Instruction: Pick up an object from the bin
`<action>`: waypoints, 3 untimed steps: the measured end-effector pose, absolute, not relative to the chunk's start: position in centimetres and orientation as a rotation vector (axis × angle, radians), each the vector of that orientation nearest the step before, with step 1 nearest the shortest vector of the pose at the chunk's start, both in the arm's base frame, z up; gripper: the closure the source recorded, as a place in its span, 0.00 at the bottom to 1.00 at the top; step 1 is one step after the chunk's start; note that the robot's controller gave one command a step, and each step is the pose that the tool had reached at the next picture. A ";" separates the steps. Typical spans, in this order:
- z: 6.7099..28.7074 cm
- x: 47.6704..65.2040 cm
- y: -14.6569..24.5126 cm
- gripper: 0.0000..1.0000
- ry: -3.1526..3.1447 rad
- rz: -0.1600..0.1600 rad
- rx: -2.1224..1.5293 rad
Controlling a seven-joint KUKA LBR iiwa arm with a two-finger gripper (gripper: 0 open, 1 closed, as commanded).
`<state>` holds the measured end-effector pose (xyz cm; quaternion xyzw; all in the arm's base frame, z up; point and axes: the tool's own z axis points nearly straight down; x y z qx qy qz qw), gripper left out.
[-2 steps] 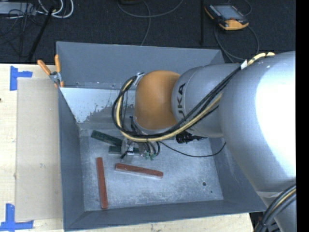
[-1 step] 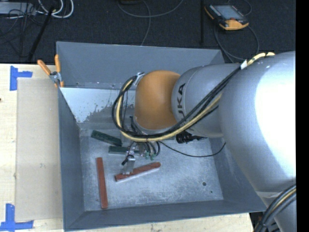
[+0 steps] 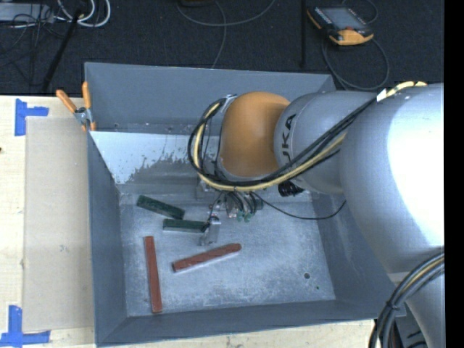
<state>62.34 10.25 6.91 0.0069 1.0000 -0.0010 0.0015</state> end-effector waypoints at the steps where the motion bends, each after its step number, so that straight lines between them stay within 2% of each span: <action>1: 7.0 62.2 10.5 1.00 3.141 0.001 0.022; 2: 19.3 60.5 8.6 1.00 3.112 0.000 -0.380; 3: 29.9 59.8 10.7 1.00 2.990 0.000 -0.947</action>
Offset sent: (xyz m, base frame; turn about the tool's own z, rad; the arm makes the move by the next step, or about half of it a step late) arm 0.0000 0.0000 0.0000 0.0000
